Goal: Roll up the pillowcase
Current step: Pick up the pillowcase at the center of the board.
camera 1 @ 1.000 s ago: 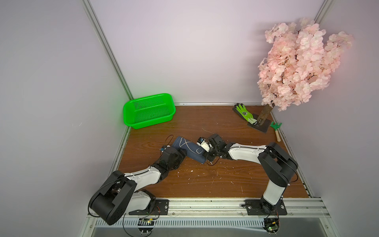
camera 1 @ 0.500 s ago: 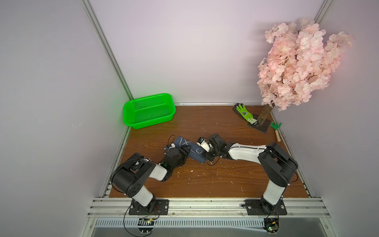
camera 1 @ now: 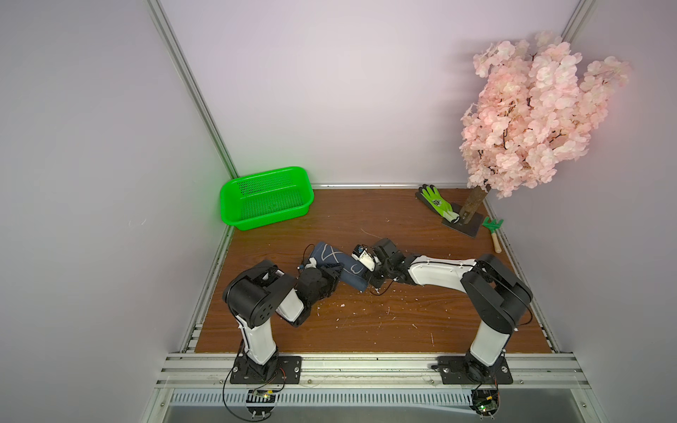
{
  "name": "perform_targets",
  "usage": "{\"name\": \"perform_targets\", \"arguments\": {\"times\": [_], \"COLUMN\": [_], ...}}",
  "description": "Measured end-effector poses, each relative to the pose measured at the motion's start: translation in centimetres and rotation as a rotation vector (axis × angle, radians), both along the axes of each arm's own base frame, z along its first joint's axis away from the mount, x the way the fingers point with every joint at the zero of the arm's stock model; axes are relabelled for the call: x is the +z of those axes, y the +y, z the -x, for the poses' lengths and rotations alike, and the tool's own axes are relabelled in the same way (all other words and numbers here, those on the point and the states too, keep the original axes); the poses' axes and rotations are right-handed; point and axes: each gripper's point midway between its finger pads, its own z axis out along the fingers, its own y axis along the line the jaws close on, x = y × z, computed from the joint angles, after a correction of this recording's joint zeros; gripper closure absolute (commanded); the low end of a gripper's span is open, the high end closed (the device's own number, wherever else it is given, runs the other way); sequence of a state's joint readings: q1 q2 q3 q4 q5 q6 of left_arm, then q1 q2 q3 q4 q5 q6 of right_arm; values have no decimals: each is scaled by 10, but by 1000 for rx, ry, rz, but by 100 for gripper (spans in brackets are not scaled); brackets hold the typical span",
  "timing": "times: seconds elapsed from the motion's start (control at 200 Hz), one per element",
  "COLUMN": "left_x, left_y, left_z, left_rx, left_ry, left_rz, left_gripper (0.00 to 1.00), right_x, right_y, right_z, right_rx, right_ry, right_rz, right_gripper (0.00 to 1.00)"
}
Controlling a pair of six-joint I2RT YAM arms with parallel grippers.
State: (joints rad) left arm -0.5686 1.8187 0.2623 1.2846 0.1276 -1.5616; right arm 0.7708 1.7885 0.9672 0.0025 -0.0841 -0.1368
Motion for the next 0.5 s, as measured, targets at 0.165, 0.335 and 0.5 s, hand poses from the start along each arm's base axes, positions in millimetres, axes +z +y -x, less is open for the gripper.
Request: {"name": "perform_targets", "arguments": {"times": [0.165,0.335,0.5], "left_x": [-4,-2,-2], "left_y": [-3,-4,0], "left_z": [-3,-4,-8], "left_rx": [-3,-2,4], "left_ry": [-9,-16,-7], "left_rz": [20,36,35], "left_gripper": [74,83,92], "right_x": [1,5,25], "right_y": [0,-4,-13], "right_z": [0,-1,-4], "right_rx": [-1,-11,-34], "right_ry": [0,0,-12], "right_rz": [0,-2,-17], "right_gripper": [63,60,50]}}
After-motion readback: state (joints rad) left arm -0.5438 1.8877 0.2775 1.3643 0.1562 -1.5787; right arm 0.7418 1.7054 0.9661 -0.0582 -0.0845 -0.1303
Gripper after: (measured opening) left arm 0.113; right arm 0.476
